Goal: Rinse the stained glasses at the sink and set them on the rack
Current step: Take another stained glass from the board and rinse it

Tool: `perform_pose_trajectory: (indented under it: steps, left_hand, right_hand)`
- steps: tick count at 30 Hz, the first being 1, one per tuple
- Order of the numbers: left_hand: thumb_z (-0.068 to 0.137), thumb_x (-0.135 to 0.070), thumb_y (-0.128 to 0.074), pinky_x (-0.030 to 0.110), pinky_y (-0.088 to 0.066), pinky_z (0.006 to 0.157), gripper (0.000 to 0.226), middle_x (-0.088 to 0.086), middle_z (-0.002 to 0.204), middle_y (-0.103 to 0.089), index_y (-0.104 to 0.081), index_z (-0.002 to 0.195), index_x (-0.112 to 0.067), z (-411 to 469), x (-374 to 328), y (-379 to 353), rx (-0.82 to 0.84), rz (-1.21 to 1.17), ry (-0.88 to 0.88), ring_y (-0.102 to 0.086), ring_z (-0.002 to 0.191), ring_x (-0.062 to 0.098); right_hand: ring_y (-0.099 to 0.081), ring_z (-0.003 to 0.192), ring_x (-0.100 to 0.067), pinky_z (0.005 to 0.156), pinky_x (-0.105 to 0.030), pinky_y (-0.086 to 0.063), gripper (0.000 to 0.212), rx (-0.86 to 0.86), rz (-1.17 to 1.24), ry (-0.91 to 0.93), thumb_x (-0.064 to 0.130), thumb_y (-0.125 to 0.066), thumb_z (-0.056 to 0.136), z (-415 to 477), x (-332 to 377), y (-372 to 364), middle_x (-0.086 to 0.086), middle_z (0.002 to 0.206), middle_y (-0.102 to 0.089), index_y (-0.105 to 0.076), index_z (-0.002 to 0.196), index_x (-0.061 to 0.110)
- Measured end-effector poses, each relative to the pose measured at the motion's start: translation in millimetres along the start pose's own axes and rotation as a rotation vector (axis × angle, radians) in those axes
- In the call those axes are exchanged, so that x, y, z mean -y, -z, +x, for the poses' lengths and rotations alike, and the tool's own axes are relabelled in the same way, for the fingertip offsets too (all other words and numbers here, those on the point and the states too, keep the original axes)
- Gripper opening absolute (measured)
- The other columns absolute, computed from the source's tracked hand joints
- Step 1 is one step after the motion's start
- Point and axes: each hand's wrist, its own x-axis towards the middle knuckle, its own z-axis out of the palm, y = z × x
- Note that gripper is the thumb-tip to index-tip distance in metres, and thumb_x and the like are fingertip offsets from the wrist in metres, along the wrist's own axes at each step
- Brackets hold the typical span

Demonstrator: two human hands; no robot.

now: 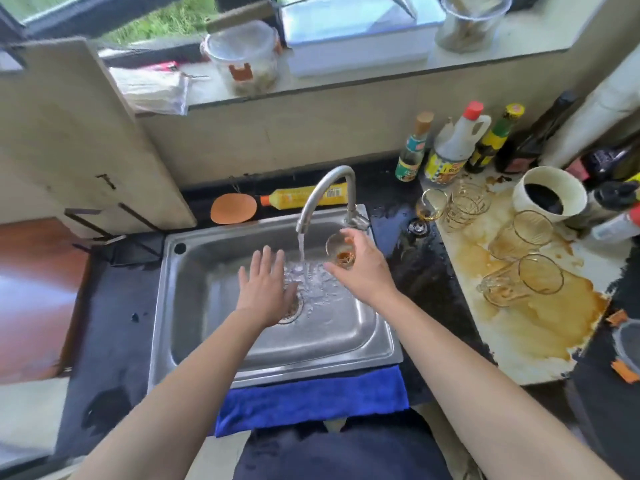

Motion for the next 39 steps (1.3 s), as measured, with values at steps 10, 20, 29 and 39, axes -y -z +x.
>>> perform_pose_trajectory:
  steps: [10, 20, 29, 39]
  left_hand:
    - [0.104, -0.055, -0.030, 0.055, -0.009, 0.123, 0.076, 0.012, 0.169, 0.008, 0.003, 0.161, -0.017, -20, 62, -11, 0.019, -0.027, -0.023, 0.008, 0.155, 0.031]
    - [0.104, -0.053, -0.031, 0.055, -0.009, 0.123, 0.075, 0.011, 0.169, 0.008, 0.001, 0.161, -0.017, -21, 51, -12, 0.026, -0.075, -0.001, 0.008, 0.155, 0.030]
    - [0.104, -0.052, -0.034, 0.054, -0.009, 0.123, 0.075, 0.010, 0.169, 0.006, -0.001, 0.161, -0.017, -19, 48, -15, 0.030, -0.112, 0.047, 0.008, 0.155, 0.029]
    - [0.104, -0.053, -0.033, 0.053, -0.010, 0.123, 0.074, 0.009, 0.169, 0.005, -0.003, 0.161, -0.017, -6, 43, -15, 0.048, -0.121, 0.054, 0.007, 0.155, 0.029]
  right_hand:
    - [-0.051, 0.116, -0.012, 0.096, -0.024, -0.036, 0.070, 0.019, -0.004, 0.002, 0.038, -0.080, 0.084, 0, 48, -62, 0.002, 0.135, -0.054, -0.045, 0.143, 0.025]
    - [-0.056, 0.104, -0.011, 0.091, -0.027, -0.045, 0.065, -0.022, 0.070, -0.104, 0.038, -0.083, 0.081, 9, 40, -60, 0.006, 0.126, -0.057, -0.048, 0.135, 0.026]
    - [-0.051, 0.104, -0.011, 0.074, -0.018, -0.034, 0.066, 0.077, 0.059, -0.091, 0.047, -0.082, 0.081, 18, 46, -59, 0.010, 0.120, -0.055, -0.049, 0.133, 0.025]
    - [-0.058, 0.106, -0.010, 0.091, -0.027, -0.048, 0.066, -0.034, 0.146, -0.104, 0.045, -0.089, 0.071, 24, 32, -62, 0.009, 0.117, -0.061, -0.051, 0.123, 0.034]
